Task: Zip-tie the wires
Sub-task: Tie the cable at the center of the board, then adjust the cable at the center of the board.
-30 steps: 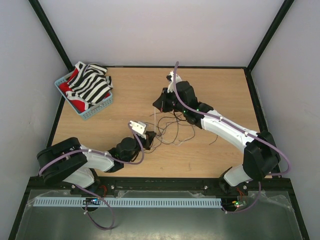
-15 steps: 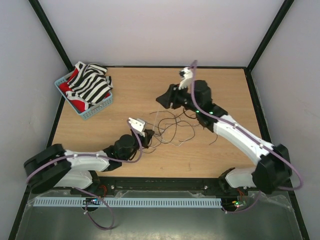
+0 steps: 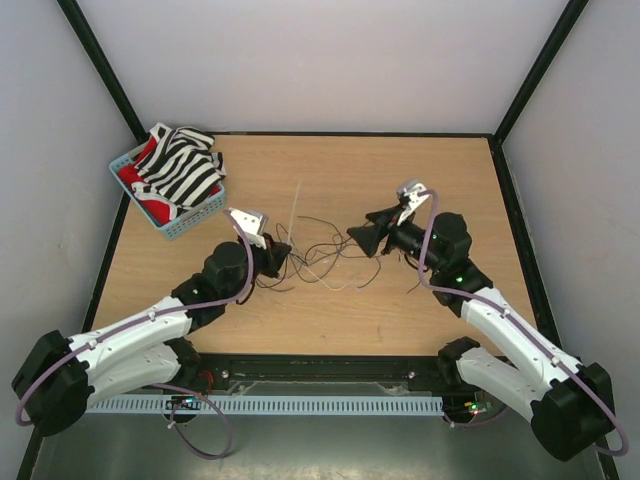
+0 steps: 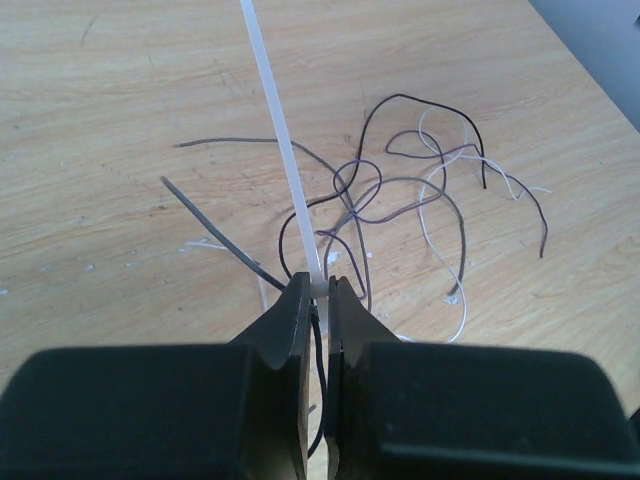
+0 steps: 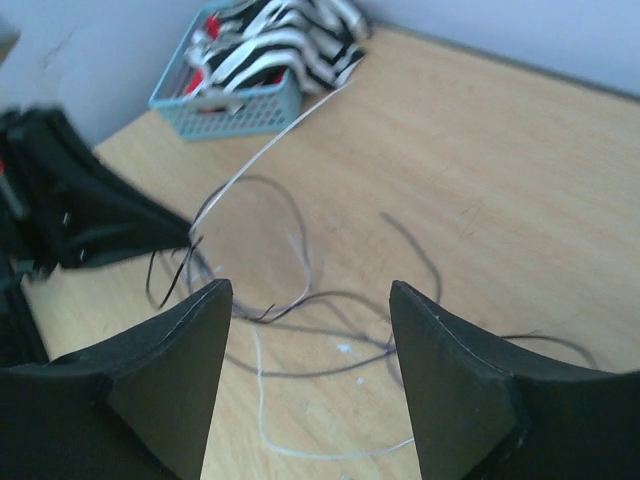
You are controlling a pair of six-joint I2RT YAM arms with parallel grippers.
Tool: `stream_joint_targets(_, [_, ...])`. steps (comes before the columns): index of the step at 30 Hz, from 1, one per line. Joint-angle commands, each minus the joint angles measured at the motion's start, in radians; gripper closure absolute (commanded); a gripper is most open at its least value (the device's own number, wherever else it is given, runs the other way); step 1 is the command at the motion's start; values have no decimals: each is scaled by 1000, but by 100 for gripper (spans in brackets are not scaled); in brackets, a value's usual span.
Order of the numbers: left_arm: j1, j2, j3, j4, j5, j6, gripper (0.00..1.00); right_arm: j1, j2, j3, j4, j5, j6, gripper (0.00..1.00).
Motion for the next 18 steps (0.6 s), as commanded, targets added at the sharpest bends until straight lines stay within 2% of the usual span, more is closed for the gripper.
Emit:
stream_joint_targets(1, [32, -26, 69, -145, 85, -59, 100, -4, 18, -89, 199, -272, -47, 30])
stream_joint_targets(3, [43, -27, 84, -182, 87, -100, 100, 1, 52, -132, 284, -355, 16, 37])
stream_joint_targets(6, [49, -24, 96, -214, 57, -158, 100, 85, 78, -160, 297, -331, 43, 39])
stream_joint_targets(8, [49, -19, 103, -230, 27, -211, 100, 178, 71, -191, 310, -222, 55, 36])
stream_joint_targets(12, [49, 3, 124, -275, -29, -334, 100, 307, 88, -262, 398, -39, 232, 35])
stream_joint_targets(18, [38, 41, 145, -294, -100, -481, 100, 399, 156, -310, 484, 165, 399, 34])
